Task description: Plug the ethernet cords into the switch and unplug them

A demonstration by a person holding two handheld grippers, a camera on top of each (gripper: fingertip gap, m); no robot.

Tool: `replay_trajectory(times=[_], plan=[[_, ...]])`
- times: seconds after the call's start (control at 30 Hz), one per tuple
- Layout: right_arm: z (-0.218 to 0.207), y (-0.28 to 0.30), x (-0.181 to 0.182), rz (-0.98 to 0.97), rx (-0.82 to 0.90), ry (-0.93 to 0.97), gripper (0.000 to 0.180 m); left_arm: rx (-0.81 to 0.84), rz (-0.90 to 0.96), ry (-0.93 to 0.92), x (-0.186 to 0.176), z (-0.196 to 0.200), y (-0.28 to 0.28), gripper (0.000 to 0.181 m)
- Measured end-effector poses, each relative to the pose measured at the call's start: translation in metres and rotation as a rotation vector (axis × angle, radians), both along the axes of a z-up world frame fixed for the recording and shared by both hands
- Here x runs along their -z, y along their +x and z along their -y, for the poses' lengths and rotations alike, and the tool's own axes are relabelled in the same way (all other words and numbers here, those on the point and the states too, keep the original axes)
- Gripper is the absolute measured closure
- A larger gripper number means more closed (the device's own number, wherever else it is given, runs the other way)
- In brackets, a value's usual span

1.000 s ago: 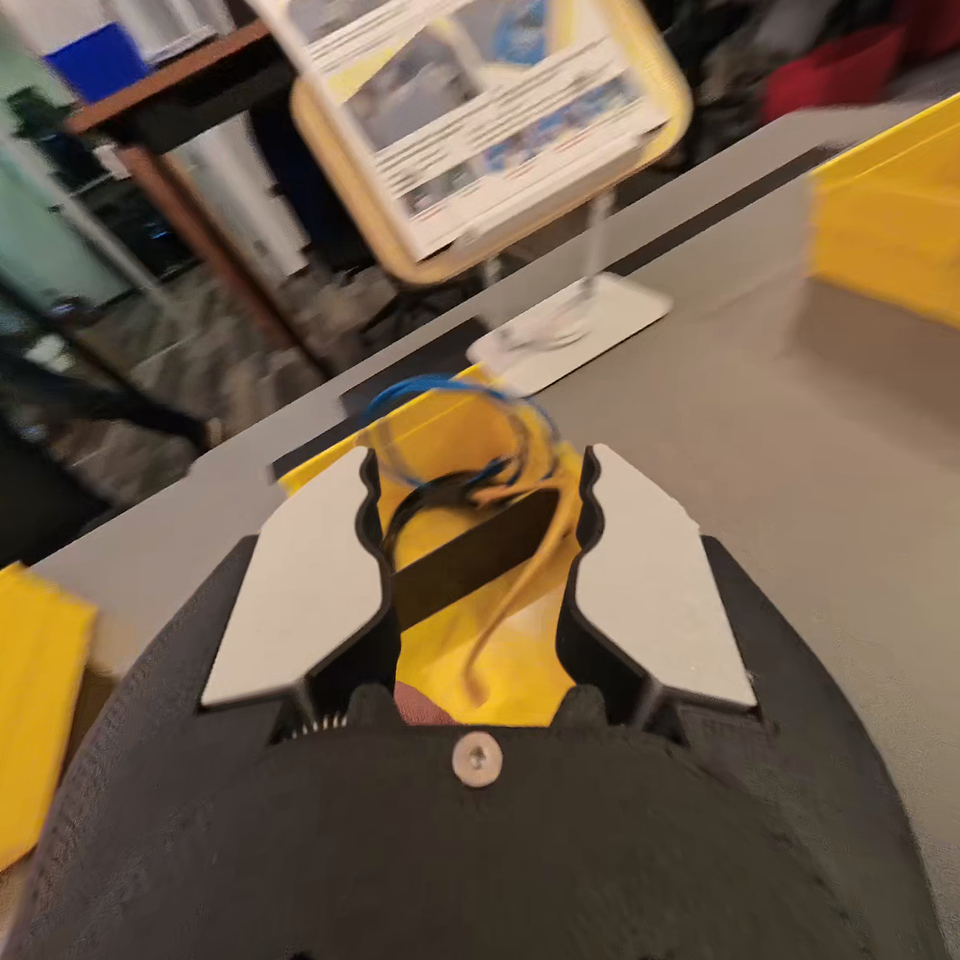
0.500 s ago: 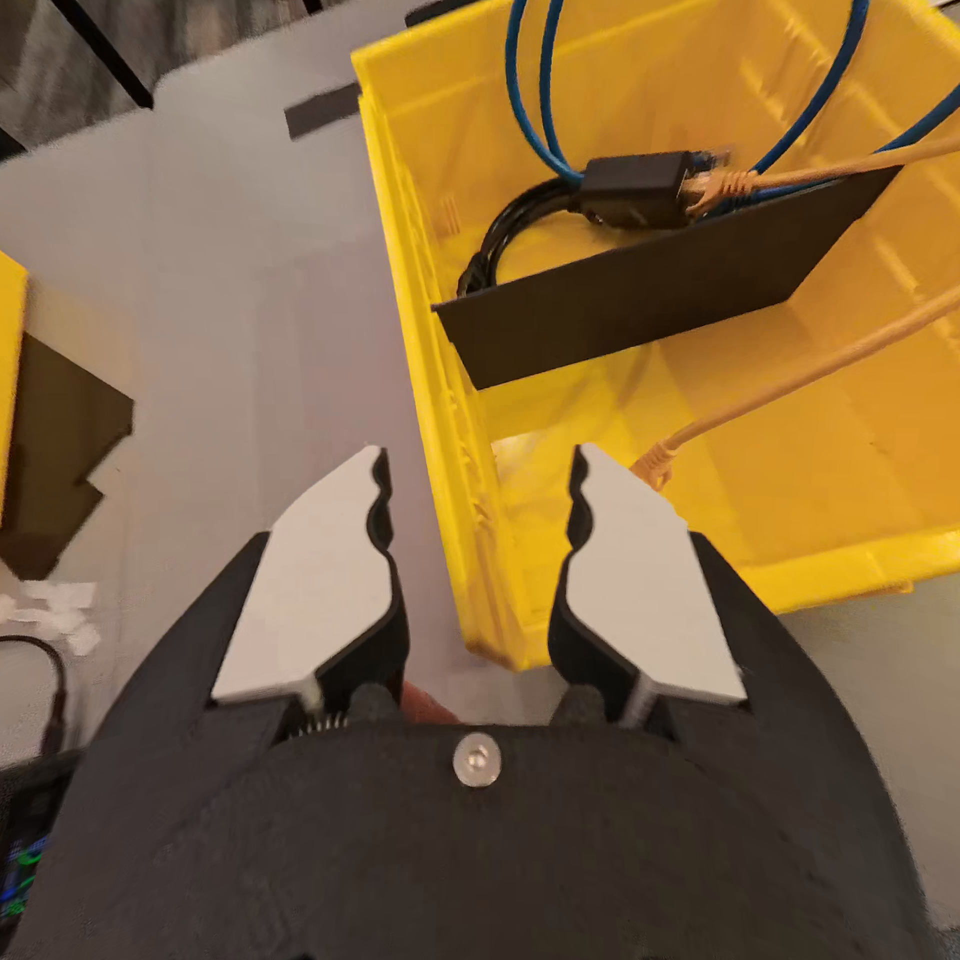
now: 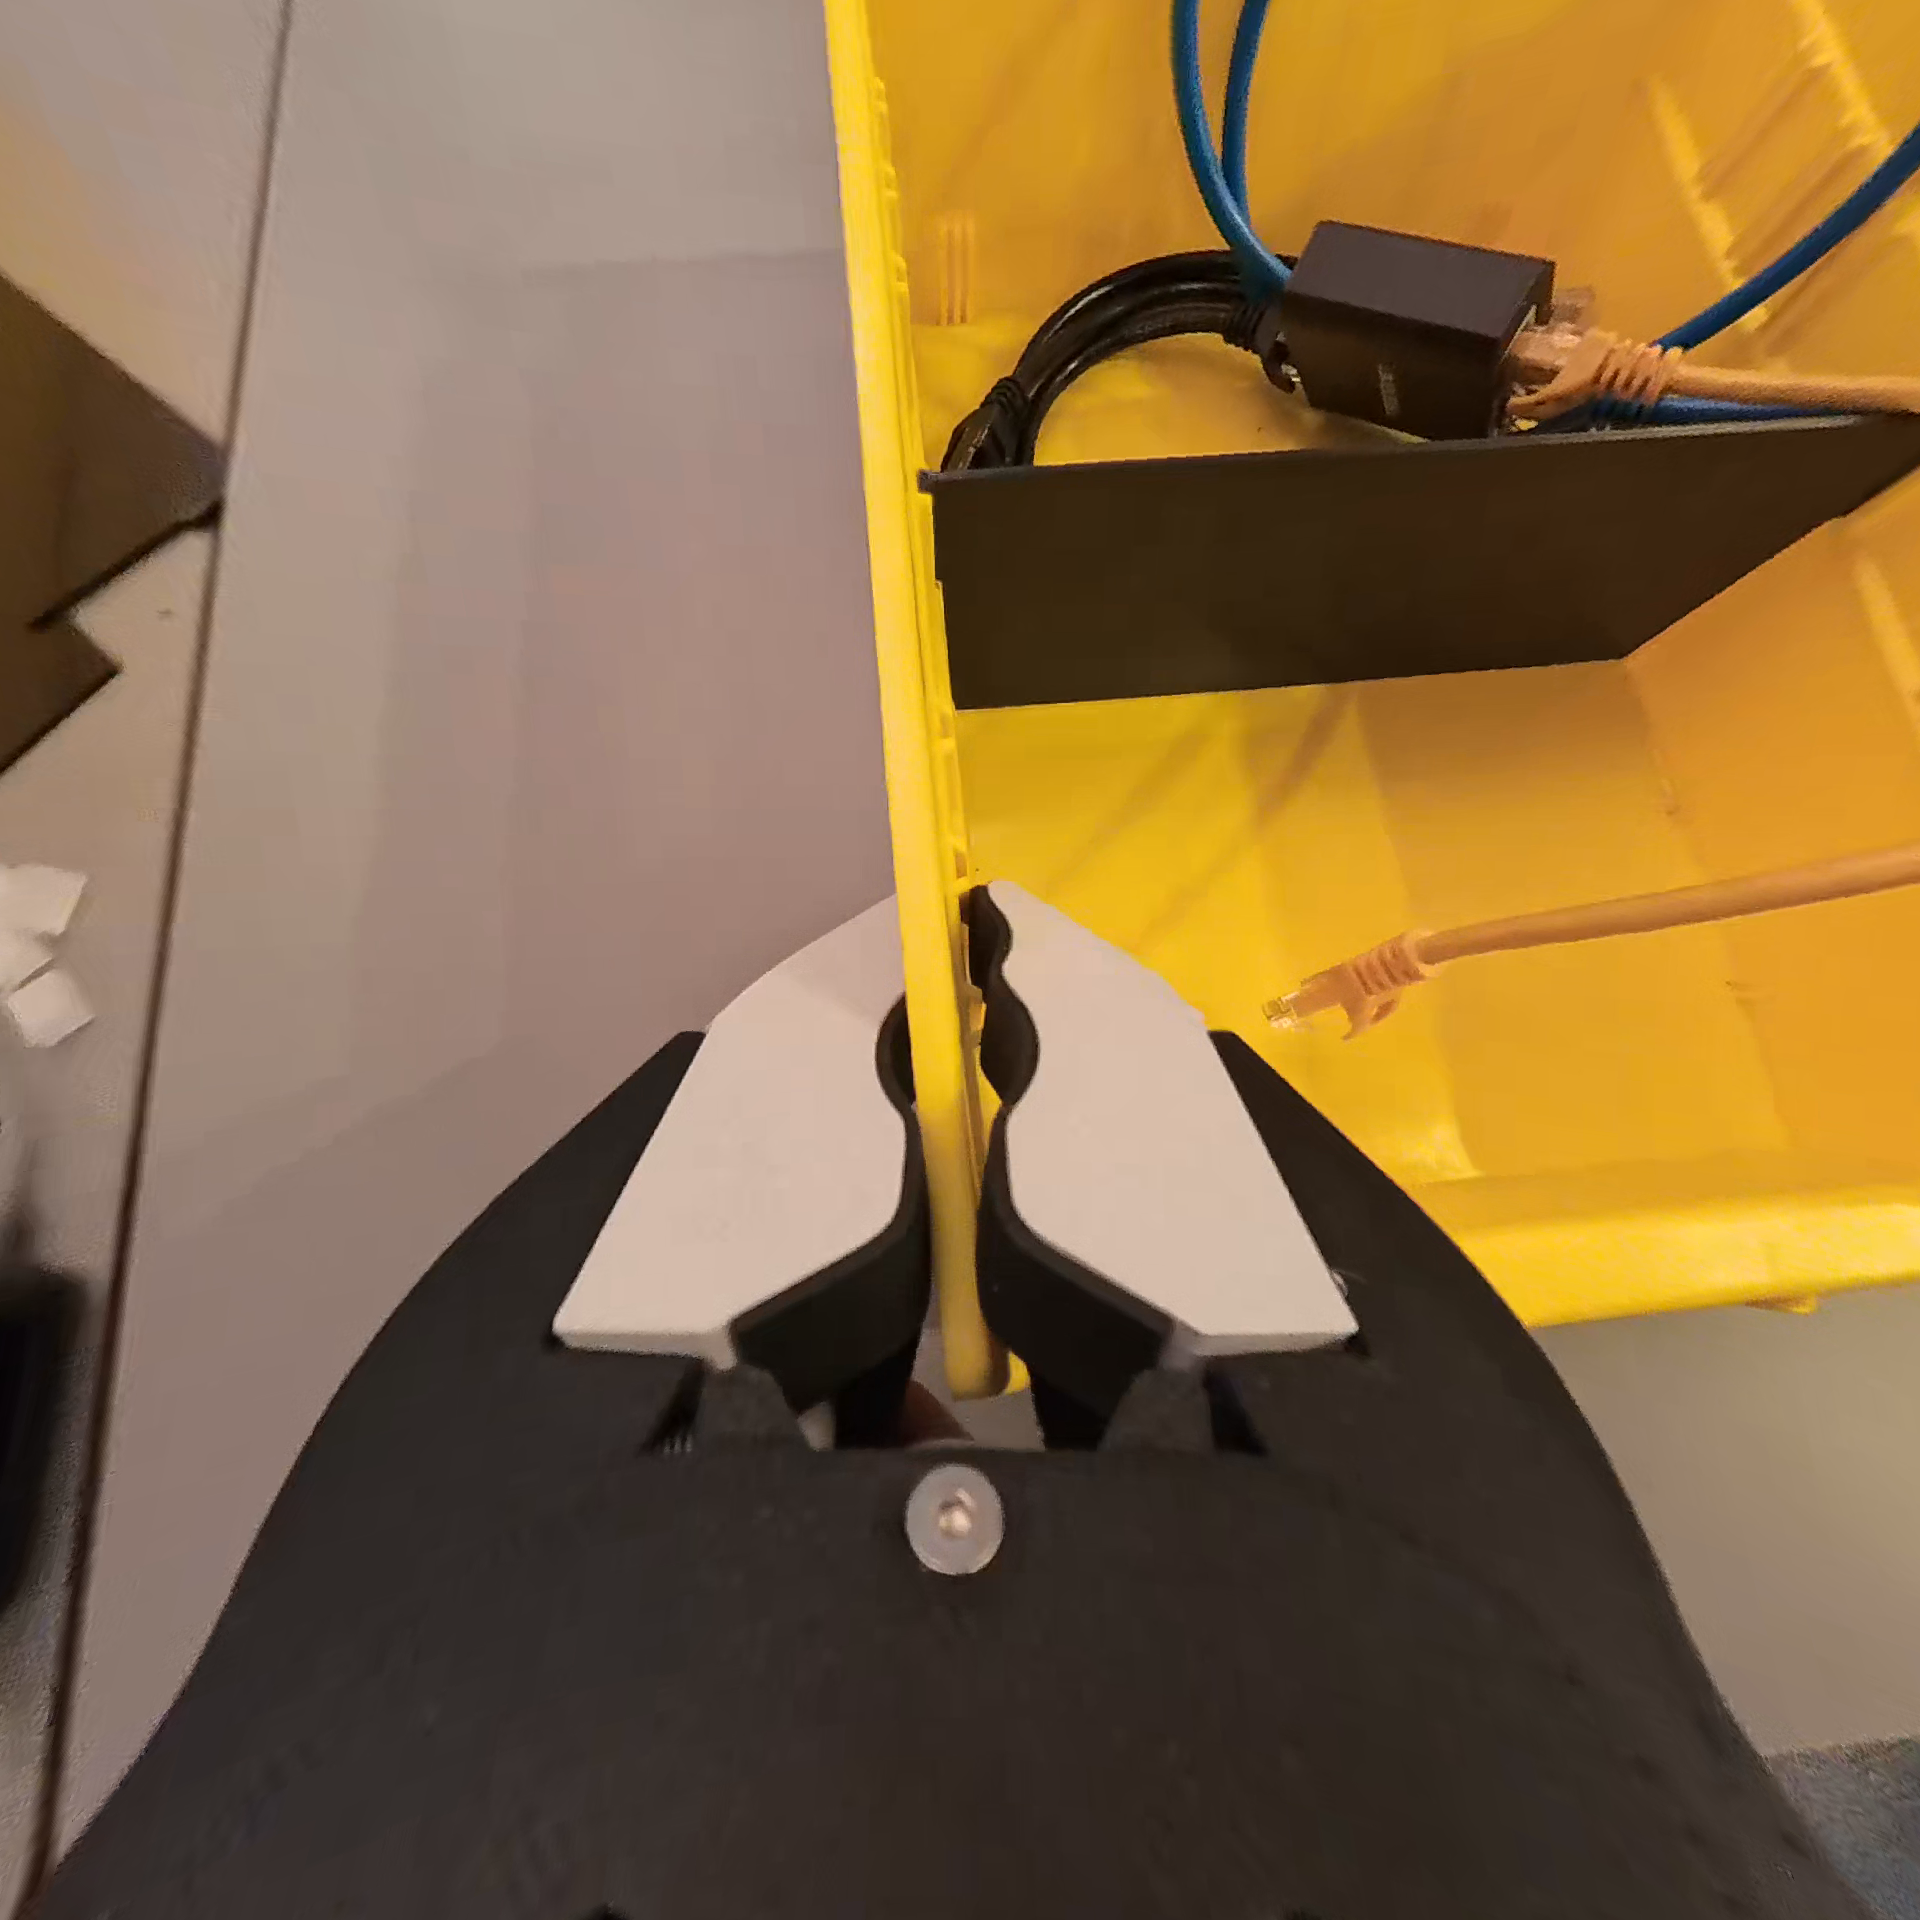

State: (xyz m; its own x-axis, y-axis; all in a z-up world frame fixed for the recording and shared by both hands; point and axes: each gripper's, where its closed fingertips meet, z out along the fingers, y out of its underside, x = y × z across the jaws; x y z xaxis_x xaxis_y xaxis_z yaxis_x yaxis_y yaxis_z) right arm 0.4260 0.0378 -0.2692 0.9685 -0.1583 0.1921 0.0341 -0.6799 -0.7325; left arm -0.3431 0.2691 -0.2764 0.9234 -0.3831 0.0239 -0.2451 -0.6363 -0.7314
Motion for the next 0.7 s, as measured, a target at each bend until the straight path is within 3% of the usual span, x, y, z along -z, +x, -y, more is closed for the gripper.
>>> replay_trajectory(times=[0.3, 0.7], plan=[[0.024, 0.024, 0.000, -0.015, 0.038, 0.004, 0.175, -0.078, 0.022, -0.008, 0.001, 0.011, -0.070, 0.177], [0.033, 0.032, -0.001, 0.006, 0.044, 0.008, 0.174, -0.043, -0.002, 0.016, 0.001, -0.004, -0.096, 0.177]])
